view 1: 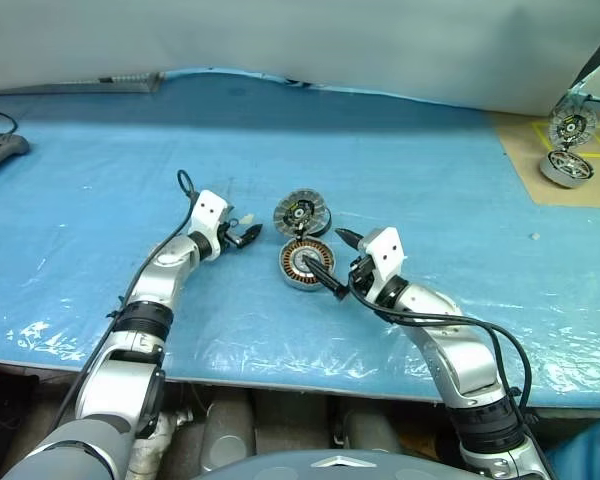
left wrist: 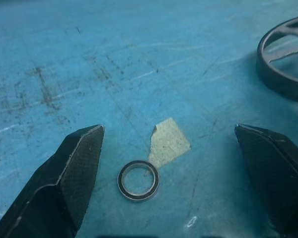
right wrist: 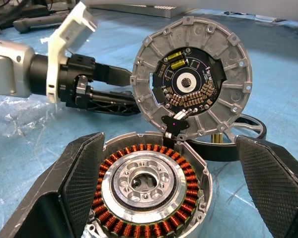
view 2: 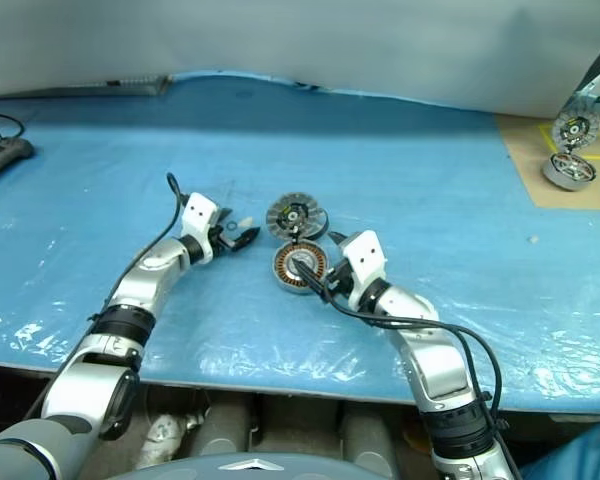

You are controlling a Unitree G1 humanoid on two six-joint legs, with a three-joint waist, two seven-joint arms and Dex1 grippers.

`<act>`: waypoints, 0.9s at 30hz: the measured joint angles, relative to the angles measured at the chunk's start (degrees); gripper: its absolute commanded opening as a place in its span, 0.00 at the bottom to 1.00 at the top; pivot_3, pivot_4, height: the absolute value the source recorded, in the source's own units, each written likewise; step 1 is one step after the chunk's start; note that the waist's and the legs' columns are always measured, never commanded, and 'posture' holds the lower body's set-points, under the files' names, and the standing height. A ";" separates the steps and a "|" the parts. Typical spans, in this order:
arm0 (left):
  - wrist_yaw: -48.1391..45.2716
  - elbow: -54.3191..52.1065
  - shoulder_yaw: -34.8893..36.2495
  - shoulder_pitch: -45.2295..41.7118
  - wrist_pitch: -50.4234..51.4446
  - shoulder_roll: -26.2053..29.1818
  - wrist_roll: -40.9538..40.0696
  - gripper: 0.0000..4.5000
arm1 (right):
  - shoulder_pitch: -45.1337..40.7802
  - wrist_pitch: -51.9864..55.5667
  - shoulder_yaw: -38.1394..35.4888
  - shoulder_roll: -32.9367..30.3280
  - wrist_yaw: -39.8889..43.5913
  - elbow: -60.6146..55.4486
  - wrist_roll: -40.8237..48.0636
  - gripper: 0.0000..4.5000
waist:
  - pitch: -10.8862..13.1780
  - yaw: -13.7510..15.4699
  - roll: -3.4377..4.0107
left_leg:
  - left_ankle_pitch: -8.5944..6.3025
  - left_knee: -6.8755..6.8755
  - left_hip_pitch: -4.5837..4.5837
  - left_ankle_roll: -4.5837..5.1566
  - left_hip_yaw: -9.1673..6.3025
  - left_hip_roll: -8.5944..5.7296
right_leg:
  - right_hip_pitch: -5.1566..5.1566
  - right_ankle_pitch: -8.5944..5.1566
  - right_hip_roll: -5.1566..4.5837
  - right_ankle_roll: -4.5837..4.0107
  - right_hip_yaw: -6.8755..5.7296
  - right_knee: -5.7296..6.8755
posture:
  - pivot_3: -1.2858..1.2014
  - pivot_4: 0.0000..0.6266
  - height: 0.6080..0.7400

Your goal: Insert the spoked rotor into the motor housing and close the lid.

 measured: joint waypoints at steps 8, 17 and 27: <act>0.07 2.12 -0.11 -0.66 -2.76 1.32 1.94 1.00 | 2.60 -3.71 -0.05 -0.15 0.28 1.26 0.00 0.99 | 0.00 -0.01 0.00 | 0.00 0.00 0.04 0.00 0.00 0.03 | 0.03 -0.02 -0.04 -0.04 0.00 0.00 | 0.52 0.24 1.00; -1.34 1.82 0.04 1.00 -3.59 1.06 1.49 0.41 | 2.39 -4.29 -0.07 -0.22 0.18 2.99 -0.27 1.00 | 0.00 -0.09 0.00 | -0.01 -0.06 0.22 0.01 0.00 0.03 | 0.16 -0.13 -0.04 -0.23 0.02 0.00 | 0.52 0.24 1.00; -0.63 -3.06 0.71 5.37 -2.91 1.96 0.40 0.15 | 2.37 -4.47 -0.17 -0.35 0.30 3.64 -0.48 1.00 | -0.10 -0.28 0.10 | -0.02 -0.37 0.33 0.03 0.18 0.04 | 0.07 -0.14 -0.02 -0.23 0.09 -0.16 | 0.52 0.24 1.00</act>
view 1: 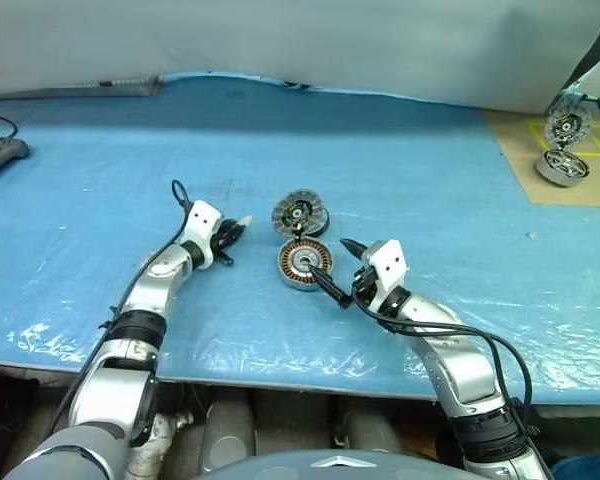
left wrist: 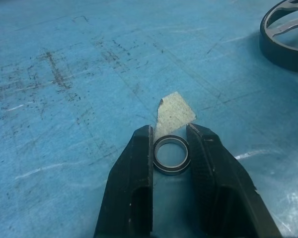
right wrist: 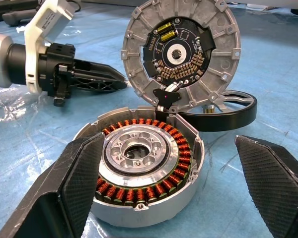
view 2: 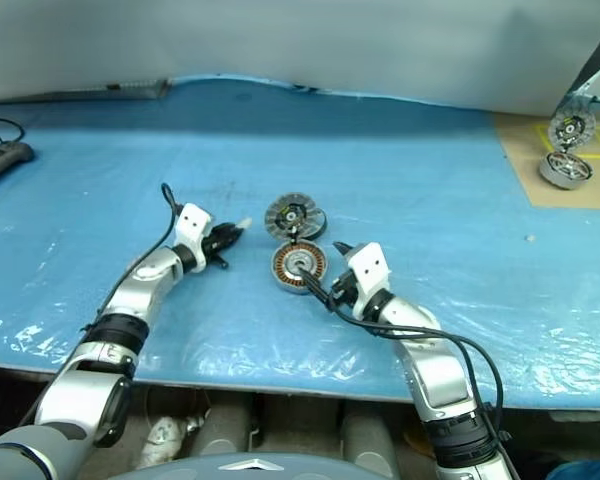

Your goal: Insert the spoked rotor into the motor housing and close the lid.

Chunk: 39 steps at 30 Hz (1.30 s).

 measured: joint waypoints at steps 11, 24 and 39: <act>-3.29 -25.92 -0.68 15.62 8.68 4.29 -2.70 0.15 | 4.56 -8.35 -2.28 -2.95 5.98 1.76 1.07 1.00 | 0.00 0.35 0.00 | -0.02 -0.27 -0.30 0.03 0.22 0.12 | -0.09 0.00 -0.04 0.01 -0.07 -0.51 | 0.52 0.24 1.00; -7.19 -42.93 -5.14 15.82 20.38 4.93 -6.07 0.15 | 7.83 -16.35 -5.17 -7.28 11.39 10.46 1.01 1.00 | 0.01 0.15 -0.02 | -0.02 -0.20 -0.25 0.08 0.42 0.15 | -0.07 -0.01 -0.02 0.01 -0.07 -0.50 | 0.52 0.24 1.00; -16.37 -46.07 -12.39 10.44 23.99 6.84 -9.02 0.15 | 8.58 -17.52 -4.53 -6.21 11.64 10.81 0.52 1.00 | 0.01 0.20 -0.02 | 0.01 -0.12 -0.20 0.14 0.43 0.12 | 0.04 0.00 -0.09 0.01 -0.08 -0.47 | 0.52 0.24 1.00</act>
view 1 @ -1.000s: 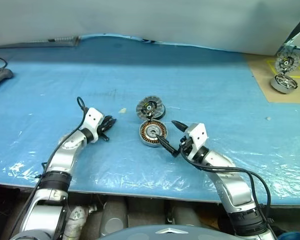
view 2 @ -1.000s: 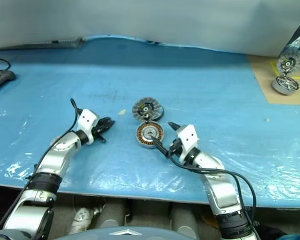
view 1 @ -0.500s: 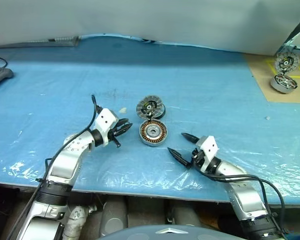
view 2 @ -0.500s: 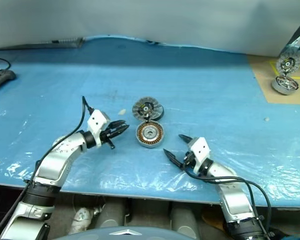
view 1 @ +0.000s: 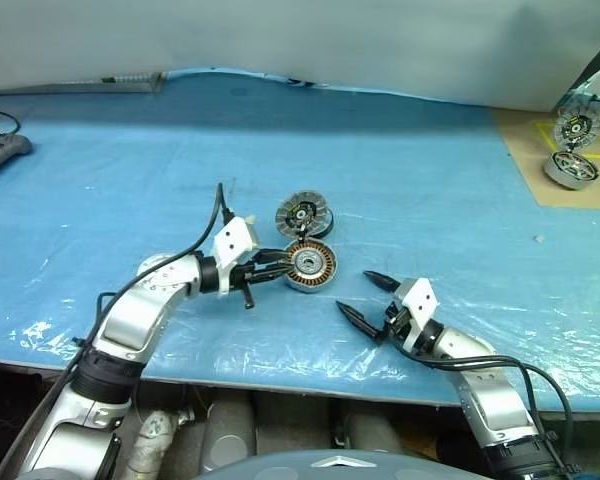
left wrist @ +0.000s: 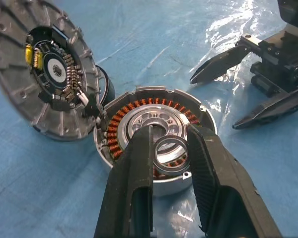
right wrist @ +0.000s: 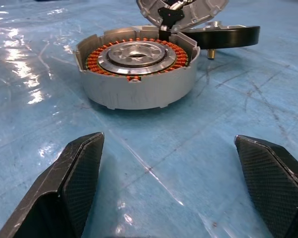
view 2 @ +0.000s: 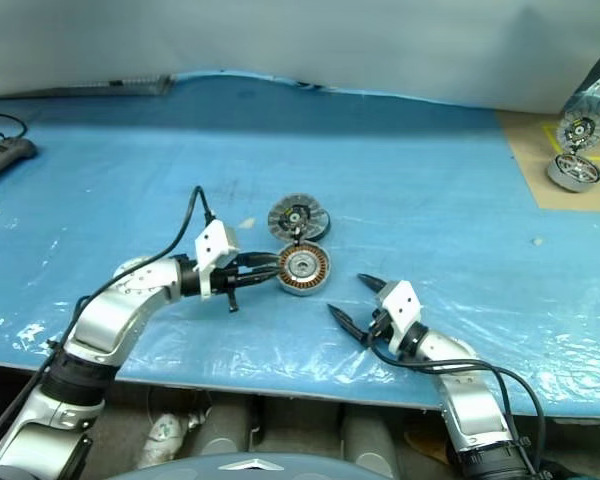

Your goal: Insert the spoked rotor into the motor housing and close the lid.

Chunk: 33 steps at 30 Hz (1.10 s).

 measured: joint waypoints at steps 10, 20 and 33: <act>1.91 13.65 -4.02 -6.55 -7.76 -6.28 6.55 0.15 | -0.72 -0.24 0.31 0.17 -0.77 0.02 -1.19 1.00 | 0.00 -0.01 0.00 | 0.02 0.03 -0.02 0.01 0.00 -0.06 | 0.00 0.01 0.03 0.01 -0.03 0.03 | 0.52 0.24 1.00; 1.04 19.12 -4.81 -8.38 -10.28 -8.13 7.94 0.15 | -0.72 -0.24 0.35 0.24 -1.91 0.02 -2.06 1.00 | 0.00 0.03 0.00 | 0.03 0.06 -0.01 0.04 0.00 -0.03 | 0.02 0.01 0.00 0.00 -0.04 0.06 | 0.52 0.24 1.00; -0.04 19.34 -4.85 -9.07 -10.43 -9.58 8.09 0.15 | -0.72 -0.24 0.50 0.24 -2.30 0.03 -2.39 1.00 | 0.00 0.05 0.00 | 0.05 0.06 -0.02 0.09 0.00 -0.03 | 0.03 0.01 -0.01 0.00 -0.04 0.06 | 0.52 0.24 1.00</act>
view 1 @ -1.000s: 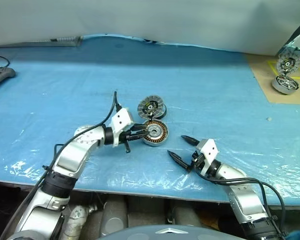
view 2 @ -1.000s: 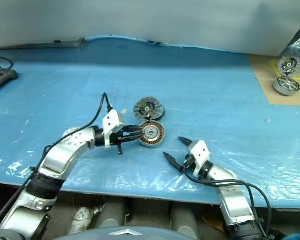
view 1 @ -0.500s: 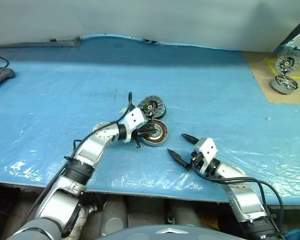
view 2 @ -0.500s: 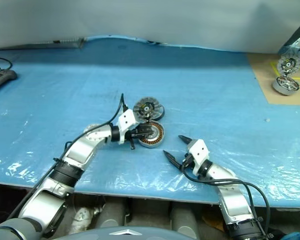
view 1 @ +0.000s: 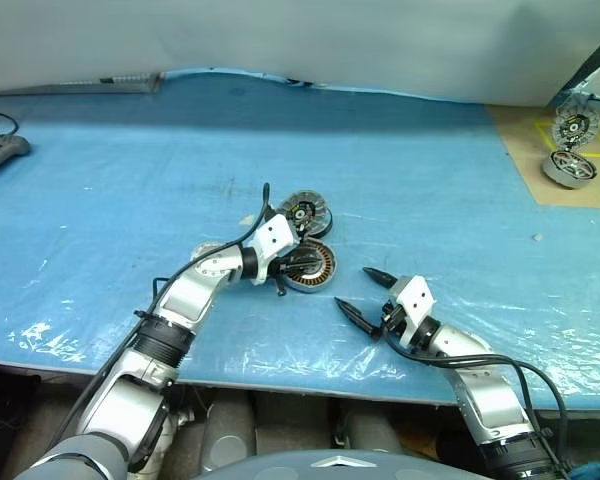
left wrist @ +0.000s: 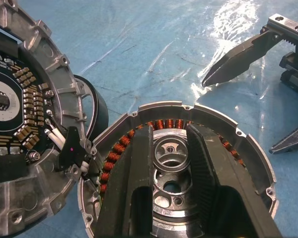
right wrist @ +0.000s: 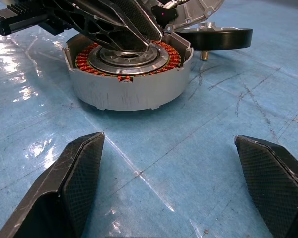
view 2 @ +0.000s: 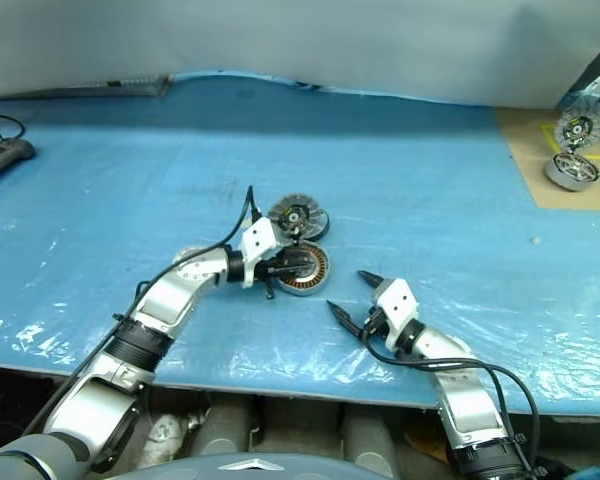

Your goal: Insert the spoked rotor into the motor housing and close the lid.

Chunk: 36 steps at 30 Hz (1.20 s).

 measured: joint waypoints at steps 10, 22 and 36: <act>-1.40 0.06 -0.59 0.11 0.13 0.27 0.14 0.15 | 0.00 0.00 0.00 0.00 -0.09 0.00 -0.09 1.00 | 0.00 0.00 0.00 | 0.00 0.00 0.00 0.02 0.00 0.01 | 0.00 0.00 -0.01 0.00 -0.01 0.00 | 0.52 0.24 1.00; 0.18 -1.49 1.17 0.14 0.56 0.38 -0.59 0.99 | -0.17 0.00 0.00 -0.01 -0.04 0.40 -0.08 1.00 | 0.00 0.00 0.00 | 0.01 0.00 -0.01 0.02 0.00 0.01 | 0.00 0.00 -0.02 0.00 -0.01 0.00 | 0.52 0.24 1.00; 1.47 -12.84 7.87 10.98 3.56 2.55 -8.55 0.15 | -4.11 12.21 -3.35 -1.85 -3.43 -7.03 2.40 0.56 | 0.00 -0.11 0.01 | 0.01 -0.02 0.02 0.02 0.01 0.02 | -0.01 -0.01 0.00 0.00 -0.03 0.00 | 0.52 0.24 1.00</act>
